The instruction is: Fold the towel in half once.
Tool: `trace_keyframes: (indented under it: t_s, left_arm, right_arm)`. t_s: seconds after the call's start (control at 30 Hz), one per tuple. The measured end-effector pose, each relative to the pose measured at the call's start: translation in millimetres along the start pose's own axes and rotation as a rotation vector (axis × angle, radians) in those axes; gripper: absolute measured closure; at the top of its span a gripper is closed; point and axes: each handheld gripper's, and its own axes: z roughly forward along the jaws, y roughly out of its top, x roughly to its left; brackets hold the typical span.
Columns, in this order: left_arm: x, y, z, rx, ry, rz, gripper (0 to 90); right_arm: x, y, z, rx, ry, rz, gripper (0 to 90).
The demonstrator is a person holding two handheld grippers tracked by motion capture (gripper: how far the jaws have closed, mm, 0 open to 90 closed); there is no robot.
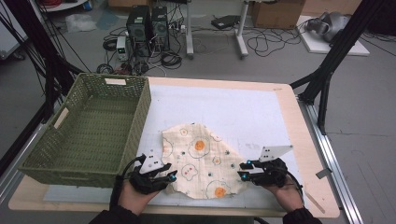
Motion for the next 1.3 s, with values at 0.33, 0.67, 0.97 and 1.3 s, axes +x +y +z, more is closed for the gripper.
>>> trace_keyframes:
  t_s: [0.33,0.67,0.97,1.3]
  left_arm:
    - [6.5,-13.7,12.0,0.080,0.005,0.011,82.8]
    - [5.4,-11.0,-7.4,0.041,0.032,-0.005,88.6]
    - [7.8,-7.8,-1.9,-0.007,0.021,-0.008,71.9]
    - [12.8,-7.8,10.1,-0.008,0.025,-0.009,69.0]
  right_arm:
    - [4.7,-7.7,11.5,0.091,0.031,-0.023,65.4]
    - [18.6,-3.8,10.0,0.110,0.124,-0.070,89.3]
    - [-0.4,23.8,1.7,0.013,0.036,-0.009,69.2]
    - [-42.0,51.9,42.5,0.043,-0.040,0.079,53.5]
